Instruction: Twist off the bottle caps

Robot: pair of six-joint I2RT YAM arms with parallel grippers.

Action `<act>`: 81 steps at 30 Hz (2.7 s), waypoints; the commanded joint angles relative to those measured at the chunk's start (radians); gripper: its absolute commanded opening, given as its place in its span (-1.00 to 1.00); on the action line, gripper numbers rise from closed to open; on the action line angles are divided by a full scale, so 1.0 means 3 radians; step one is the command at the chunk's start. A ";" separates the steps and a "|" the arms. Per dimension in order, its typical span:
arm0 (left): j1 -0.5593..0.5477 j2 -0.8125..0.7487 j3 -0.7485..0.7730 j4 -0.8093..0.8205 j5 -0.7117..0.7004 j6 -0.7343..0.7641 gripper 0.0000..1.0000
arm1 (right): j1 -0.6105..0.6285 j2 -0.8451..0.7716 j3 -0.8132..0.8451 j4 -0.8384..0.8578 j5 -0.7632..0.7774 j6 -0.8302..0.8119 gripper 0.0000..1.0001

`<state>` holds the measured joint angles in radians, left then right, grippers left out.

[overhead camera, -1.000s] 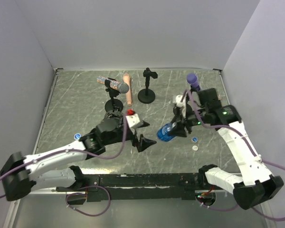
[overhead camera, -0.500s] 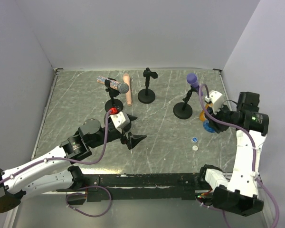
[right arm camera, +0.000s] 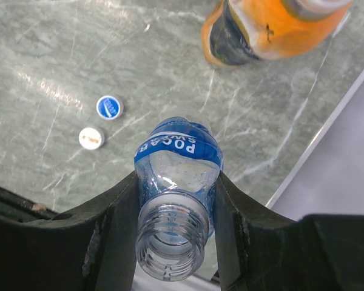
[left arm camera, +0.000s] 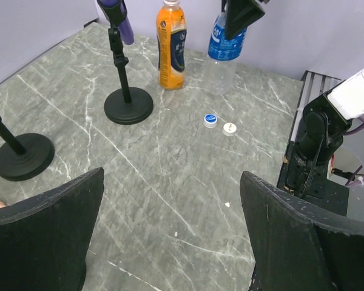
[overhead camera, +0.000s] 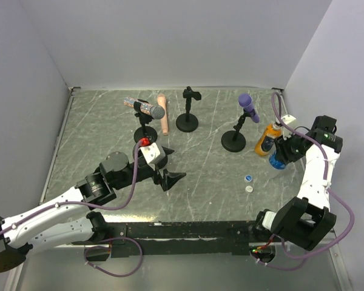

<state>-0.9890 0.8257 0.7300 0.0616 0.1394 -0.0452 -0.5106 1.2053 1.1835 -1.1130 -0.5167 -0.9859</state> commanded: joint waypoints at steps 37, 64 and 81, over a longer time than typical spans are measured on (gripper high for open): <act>0.0009 -0.0196 0.0215 -0.0021 -0.0097 -0.0151 0.93 | -0.0031 -0.0254 0.0503 -0.0058 -0.0292 0.0060 0.98; 0.0888 0.0158 0.1647 -0.1657 -0.0833 -0.0739 0.93 | 0.0014 -0.0494 0.1107 0.0059 -0.1687 0.0730 0.98; 0.0939 -0.0175 0.2010 -0.3446 -0.2423 -0.1775 0.60 | 0.1912 -0.0730 0.0345 0.0979 -0.1821 0.1752 0.98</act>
<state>-0.7101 0.8101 1.2697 -0.7792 -0.4557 -0.3893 0.0193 1.0080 1.3224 -0.9325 -1.0386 -0.5434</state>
